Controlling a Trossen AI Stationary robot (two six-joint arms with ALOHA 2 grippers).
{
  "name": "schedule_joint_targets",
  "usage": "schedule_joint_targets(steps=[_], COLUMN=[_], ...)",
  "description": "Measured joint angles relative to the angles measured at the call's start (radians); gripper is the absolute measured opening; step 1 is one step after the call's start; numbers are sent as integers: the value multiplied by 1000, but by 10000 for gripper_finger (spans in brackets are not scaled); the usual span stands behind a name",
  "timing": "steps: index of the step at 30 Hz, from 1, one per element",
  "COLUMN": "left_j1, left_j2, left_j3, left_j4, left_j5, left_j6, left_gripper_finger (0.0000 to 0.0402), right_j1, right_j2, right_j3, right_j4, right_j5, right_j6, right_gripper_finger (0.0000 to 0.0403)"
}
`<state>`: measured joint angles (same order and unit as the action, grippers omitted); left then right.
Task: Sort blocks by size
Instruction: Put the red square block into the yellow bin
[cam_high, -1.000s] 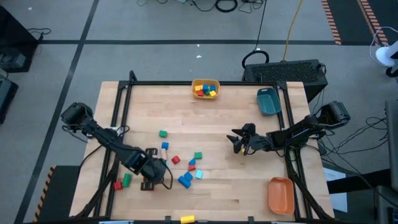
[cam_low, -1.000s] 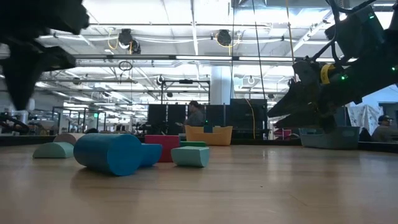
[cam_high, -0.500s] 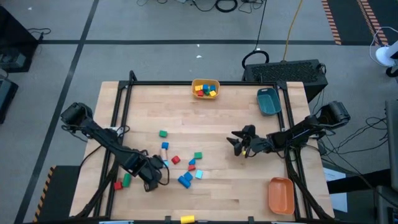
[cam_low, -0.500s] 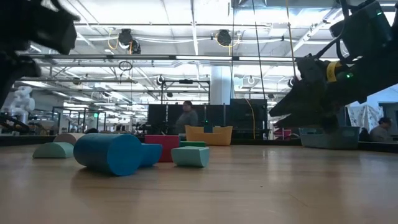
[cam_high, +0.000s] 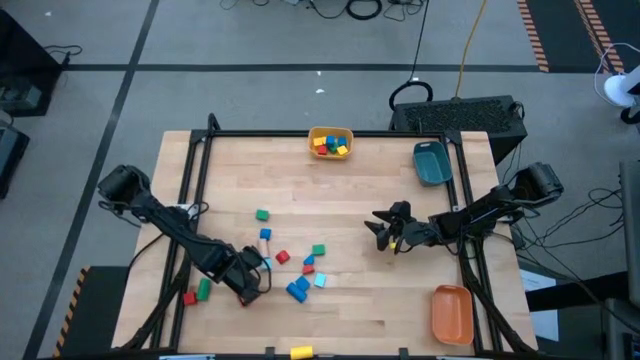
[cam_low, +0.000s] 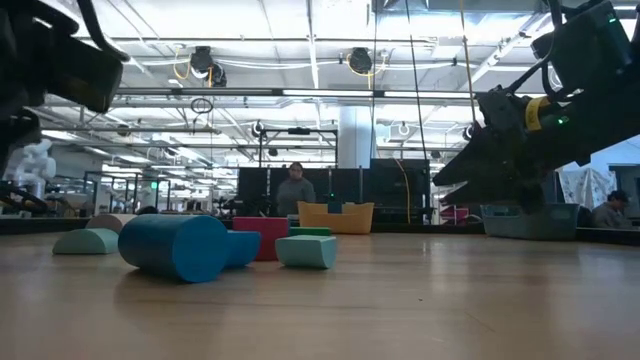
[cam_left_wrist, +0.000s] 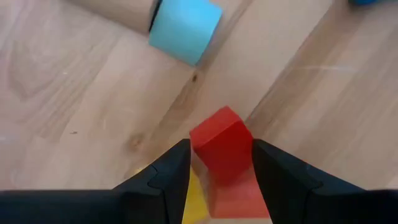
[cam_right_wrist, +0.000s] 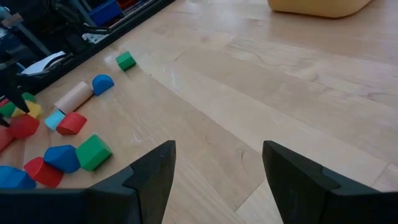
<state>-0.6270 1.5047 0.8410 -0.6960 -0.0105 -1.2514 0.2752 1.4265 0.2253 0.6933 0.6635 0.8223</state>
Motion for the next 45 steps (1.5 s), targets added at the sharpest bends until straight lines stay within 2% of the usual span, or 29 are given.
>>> schedule_joint_targets(steps=[8,12,19,23,30,34,40,45], left_j1=[21,26,38,36,33,23,-3,-4], left_j2=[-1,-1,-1,-1,-1,6,63,98], left_j3=[1,2,2,2,2,3,3,3], left_j4=[-4,48,57,63,63,63,81,87], left_j5=[-21,-21,5,36,61,60,75,74], left_j6=[26,18,-151,-202,-288,-347,-409,-418], left_gripper_finger=[173,173,179,217,317,347,343,323], right_j1=[0,0,0,0,0,0,0,2], right_j2=[0,0,0,0,0,0,0,0], right_j3=[0,0,0,0,0,0,0,0], right_j4=[2,8,15,15,15,14,14,14], right_j5=[0,-1,-1,-2,-7,-7,-7,-7], right_j6=[4,4,4,4,-9,-15,-22,-23], right_gripper_finger=[228,228,228,228,228,228,228,228])
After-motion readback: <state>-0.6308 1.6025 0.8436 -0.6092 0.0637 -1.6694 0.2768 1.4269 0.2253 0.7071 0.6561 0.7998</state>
